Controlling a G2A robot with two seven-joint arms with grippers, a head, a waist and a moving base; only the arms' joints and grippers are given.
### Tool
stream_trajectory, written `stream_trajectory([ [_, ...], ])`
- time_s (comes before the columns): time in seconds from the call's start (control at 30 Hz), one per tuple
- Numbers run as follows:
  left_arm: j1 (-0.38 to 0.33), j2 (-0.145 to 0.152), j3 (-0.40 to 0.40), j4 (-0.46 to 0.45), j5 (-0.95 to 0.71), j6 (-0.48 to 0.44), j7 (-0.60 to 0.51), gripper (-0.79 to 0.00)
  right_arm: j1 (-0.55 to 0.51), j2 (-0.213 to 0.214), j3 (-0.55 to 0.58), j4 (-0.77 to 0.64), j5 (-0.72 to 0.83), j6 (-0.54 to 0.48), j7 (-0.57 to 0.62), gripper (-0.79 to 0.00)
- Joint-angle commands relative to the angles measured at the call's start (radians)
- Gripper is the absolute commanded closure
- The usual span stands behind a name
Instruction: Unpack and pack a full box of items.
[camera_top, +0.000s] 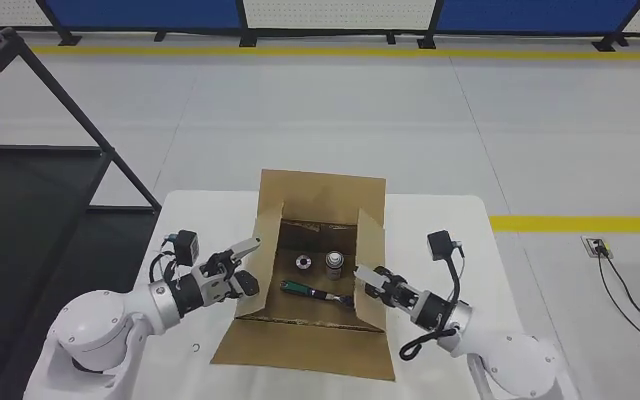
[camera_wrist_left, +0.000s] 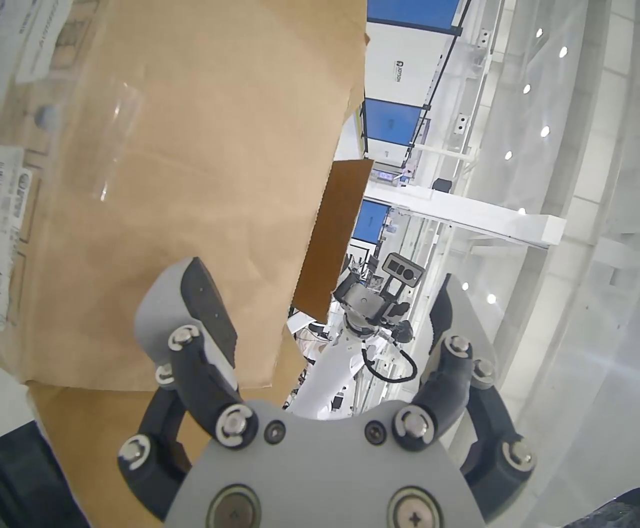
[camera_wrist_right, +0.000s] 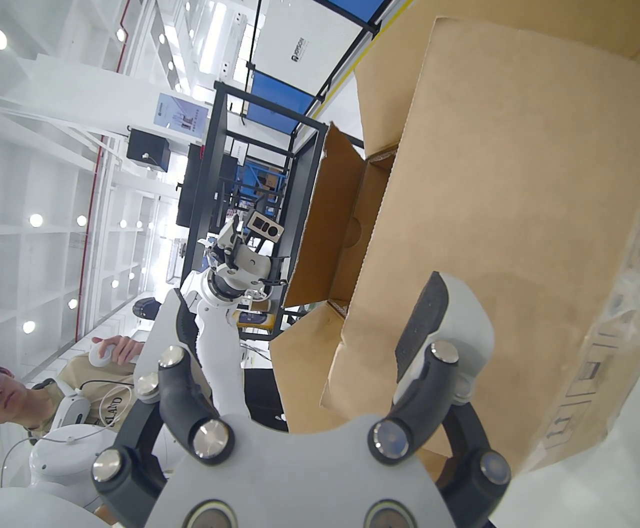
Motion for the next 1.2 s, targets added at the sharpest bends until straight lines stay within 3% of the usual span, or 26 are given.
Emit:
stream_trajectory([
  [0.0,-0.009,0.002,0.019,-0.004,0.007,0.005,-0.003,-0.785,0.022,0.0,-0.025,0.022,-0.012,0.014,-0.001,-0.785],
  [0.53,-0.147,0.001,0.215,0.112,0.036,0.042,0.009,-0.785,0.117,0.002,-0.133,0.138,-0.038,0.077,-0.007,-0.785],
  [1.17,-0.181,0.007,0.292,0.155,0.039,0.085,0.035,-0.785,0.157,0.015,-0.194,0.167,-0.144,0.172,0.024,-0.785],
])
